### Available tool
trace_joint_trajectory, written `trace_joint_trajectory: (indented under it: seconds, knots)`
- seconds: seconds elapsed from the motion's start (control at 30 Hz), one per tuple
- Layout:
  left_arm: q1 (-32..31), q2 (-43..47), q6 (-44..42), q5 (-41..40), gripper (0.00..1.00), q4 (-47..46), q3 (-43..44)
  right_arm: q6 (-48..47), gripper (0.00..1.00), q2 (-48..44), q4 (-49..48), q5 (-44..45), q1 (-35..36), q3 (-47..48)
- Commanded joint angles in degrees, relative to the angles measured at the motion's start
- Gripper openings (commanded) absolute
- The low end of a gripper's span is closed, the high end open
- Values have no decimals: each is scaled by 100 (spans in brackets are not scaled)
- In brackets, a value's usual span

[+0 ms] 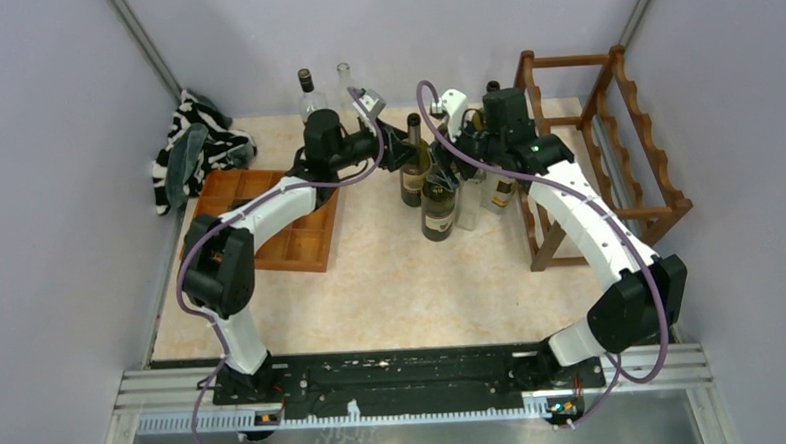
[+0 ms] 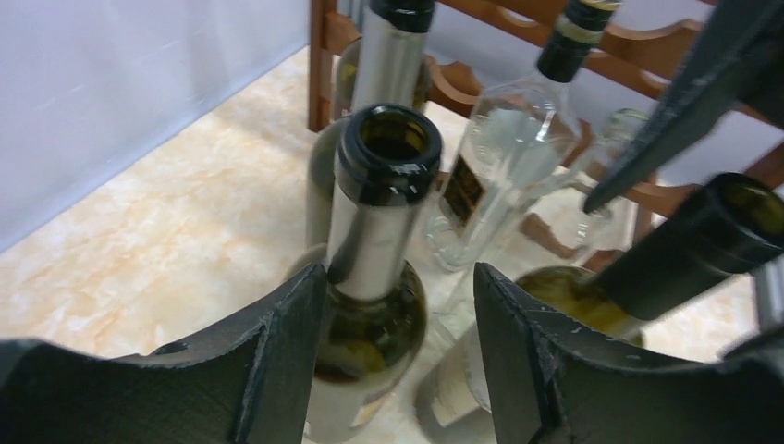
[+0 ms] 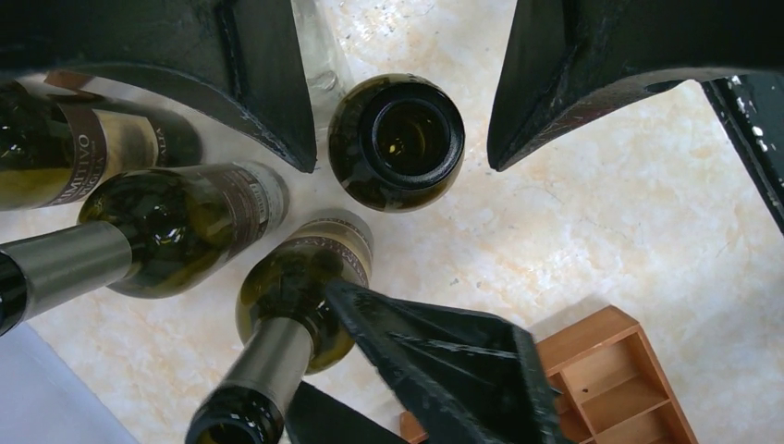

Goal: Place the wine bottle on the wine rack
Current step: Pick up the wine bottle from the center of the board, then move the wine bottle to the center of the board.

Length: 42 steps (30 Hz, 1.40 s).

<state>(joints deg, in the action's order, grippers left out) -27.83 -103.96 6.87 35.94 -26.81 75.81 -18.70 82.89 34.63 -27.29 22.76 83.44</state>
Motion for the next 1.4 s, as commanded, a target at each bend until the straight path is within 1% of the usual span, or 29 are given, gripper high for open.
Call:
trace_joint_trajectory:
  seconds: [0.0,0.13,0.23,0.3,0.4,0.43,0.53,0.57,0.6,0.67,0.7,0.87,0.97,1.23,1.37]
  knots:
    - [-89,-256,-390,-713,65,68,379,103,66,43,-327,-140,67,32]
    - [-108,-354,-398,-895,65,-89,477,73,60,73,-290,-126,121,41]
    - [-121,-415,-362,-875,63,-159,577,53,52,107,-281,-106,163,50]
    - [-129,-472,-332,-837,63,-191,649,28,43,151,-265,-72,203,73]
    - [-145,-576,-213,-645,62,-283,742,3,25,213,-229,-44,248,130]
    - [-151,-619,-160,-548,60,-297,792,-9,20,227,-221,-34,261,145]
    - [-151,-737,-121,-335,46,-255,929,-28,6,211,-228,9,269,173]
    - [-151,-761,-122,-300,38,-239,968,-27,3,199,-241,31,268,187]
    - [-142,-777,-142,-292,25,-237,994,-28,0,174,-258,49,272,196]
    - [-144,-755,-243,-385,3,-226,997,-13,0,150,-320,80,268,218]
    - [-143,-717,-319,-488,0,-198,989,3,0,150,-349,94,272,251]
    - [-8,-282,-634,-1339,0,-102,823,122,0,306,-622,150,272,590]
    - [172,-19,-891,-1588,0,-124,670,191,0,598,-712,189,273,1086]
    - [805,202,-926,-1443,0,-69,331,475,0,1920,-797,345,268,2704]
    - [967,278,-900,-1441,0,-88,163,675,0,2687,-880,458,272,3838]
